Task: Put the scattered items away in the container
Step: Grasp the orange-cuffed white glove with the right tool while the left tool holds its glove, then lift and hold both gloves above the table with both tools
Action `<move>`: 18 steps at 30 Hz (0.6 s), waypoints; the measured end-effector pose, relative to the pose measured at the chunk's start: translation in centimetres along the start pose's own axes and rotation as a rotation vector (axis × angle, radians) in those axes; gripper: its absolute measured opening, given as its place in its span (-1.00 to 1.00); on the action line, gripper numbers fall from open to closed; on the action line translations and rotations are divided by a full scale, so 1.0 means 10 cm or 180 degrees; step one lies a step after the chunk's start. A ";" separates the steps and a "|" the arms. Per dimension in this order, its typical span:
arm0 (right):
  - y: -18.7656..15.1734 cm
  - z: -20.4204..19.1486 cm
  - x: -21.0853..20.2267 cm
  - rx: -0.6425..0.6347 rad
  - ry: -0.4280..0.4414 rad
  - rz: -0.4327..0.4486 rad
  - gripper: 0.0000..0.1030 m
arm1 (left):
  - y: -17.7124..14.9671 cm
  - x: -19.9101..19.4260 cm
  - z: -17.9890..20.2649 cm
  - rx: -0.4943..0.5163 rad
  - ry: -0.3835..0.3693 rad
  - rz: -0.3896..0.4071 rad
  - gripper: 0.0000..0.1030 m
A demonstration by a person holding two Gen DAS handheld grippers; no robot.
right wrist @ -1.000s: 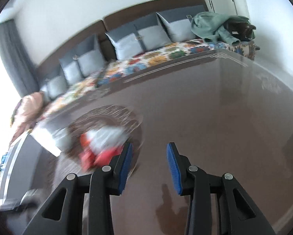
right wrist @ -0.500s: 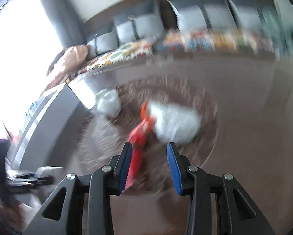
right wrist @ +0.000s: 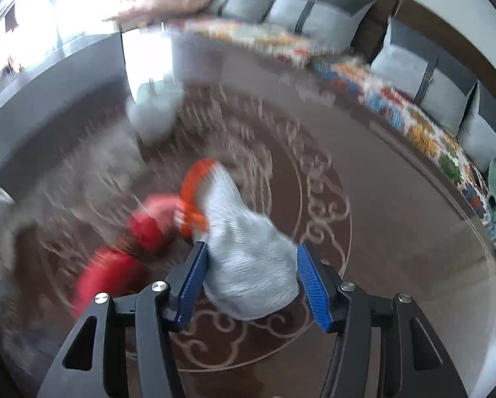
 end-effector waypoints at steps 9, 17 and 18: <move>-0.42 0.20 -0.52 0.1244 0.0241 -0.0129 -0.44 | -0.13 -0.04 0.16 0.0084 -0.0124 -0.0023 -0.27; -1.39 -0.47 -1.32 0.2496 0.0615 -0.0193 -0.44 | -0.40 0.02 0.51 0.0322 -0.0261 -0.0086 -0.27; -1.49 -0.57 -1.38 0.2641 0.0621 -0.0190 -0.44 | -0.44 0.02 0.55 0.0355 -0.0267 -0.0103 -0.27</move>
Point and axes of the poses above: each gripper's, at about its wrist camera, not at the fingertips, and x roughly the way its jaws point, z to its right, y to its top, the point moved 5 cm from there along x, roughly the way its jaws point, and after that the axes turned 11 degrees about -y, right-handed, at the moved point
